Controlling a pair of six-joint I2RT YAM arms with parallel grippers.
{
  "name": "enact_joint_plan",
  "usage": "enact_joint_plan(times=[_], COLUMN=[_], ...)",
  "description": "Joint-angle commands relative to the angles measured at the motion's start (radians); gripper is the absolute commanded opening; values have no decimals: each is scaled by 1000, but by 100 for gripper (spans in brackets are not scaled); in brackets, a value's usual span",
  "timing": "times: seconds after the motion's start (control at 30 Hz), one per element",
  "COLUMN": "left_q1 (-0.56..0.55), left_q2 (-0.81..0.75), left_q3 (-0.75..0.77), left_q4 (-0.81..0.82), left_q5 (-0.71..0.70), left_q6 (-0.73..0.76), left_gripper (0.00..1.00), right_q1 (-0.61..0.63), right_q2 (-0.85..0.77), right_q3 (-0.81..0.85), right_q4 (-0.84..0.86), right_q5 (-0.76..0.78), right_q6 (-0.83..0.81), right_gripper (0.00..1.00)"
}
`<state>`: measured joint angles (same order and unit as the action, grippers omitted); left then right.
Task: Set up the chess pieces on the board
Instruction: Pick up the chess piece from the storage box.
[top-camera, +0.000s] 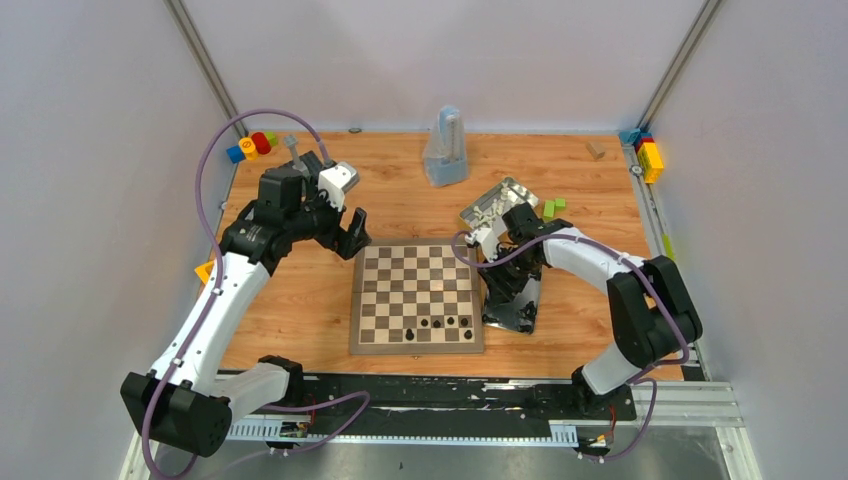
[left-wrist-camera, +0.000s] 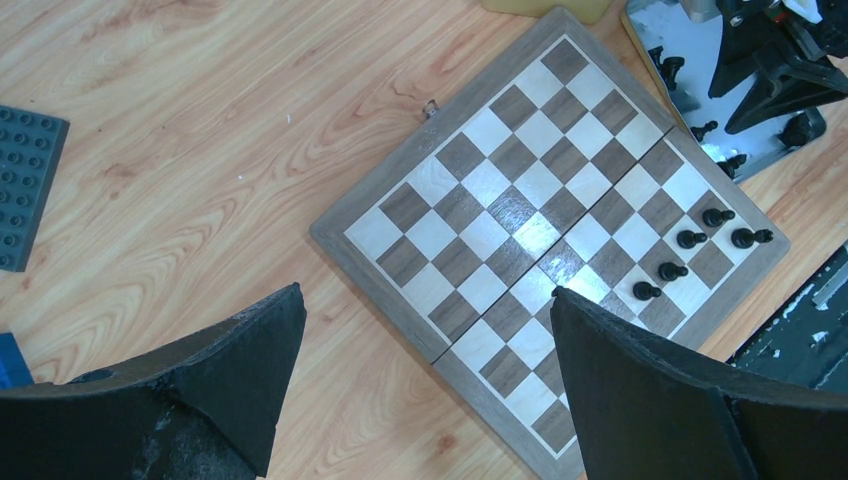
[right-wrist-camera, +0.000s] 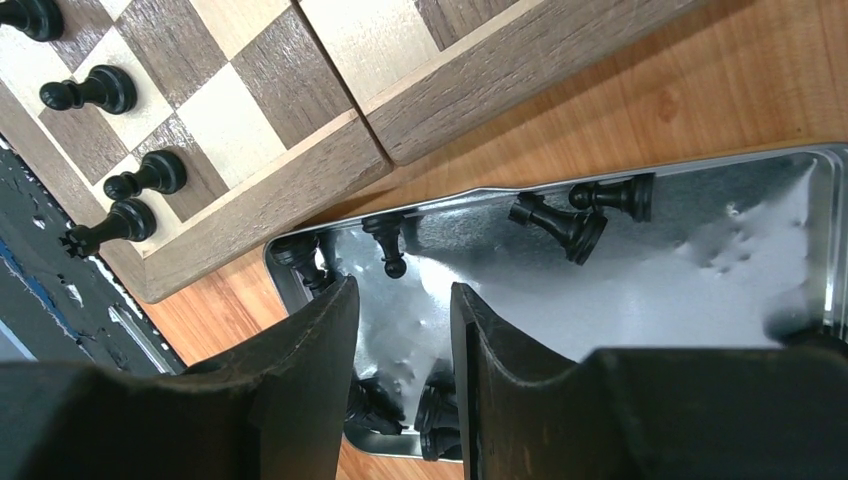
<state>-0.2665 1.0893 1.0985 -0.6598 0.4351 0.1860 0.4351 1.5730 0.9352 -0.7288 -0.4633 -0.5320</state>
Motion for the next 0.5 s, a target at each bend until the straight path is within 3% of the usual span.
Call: enact_joint_plan(times=[0.0, 0.47], left_q1=[6, 6], left_q2=[-20, -24], left_q3=[-3, -8], left_q4=[35, 37], left_q5=[10, 9], left_q6=[20, 22], left_gripper=[100, 100], right_q1=[-2, 21], right_q2=[24, 65], right_q3=[2, 4], right_q4=[31, 28], right_q5=[-45, -72], right_q6=[-37, -60], right_gripper=[39, 34])
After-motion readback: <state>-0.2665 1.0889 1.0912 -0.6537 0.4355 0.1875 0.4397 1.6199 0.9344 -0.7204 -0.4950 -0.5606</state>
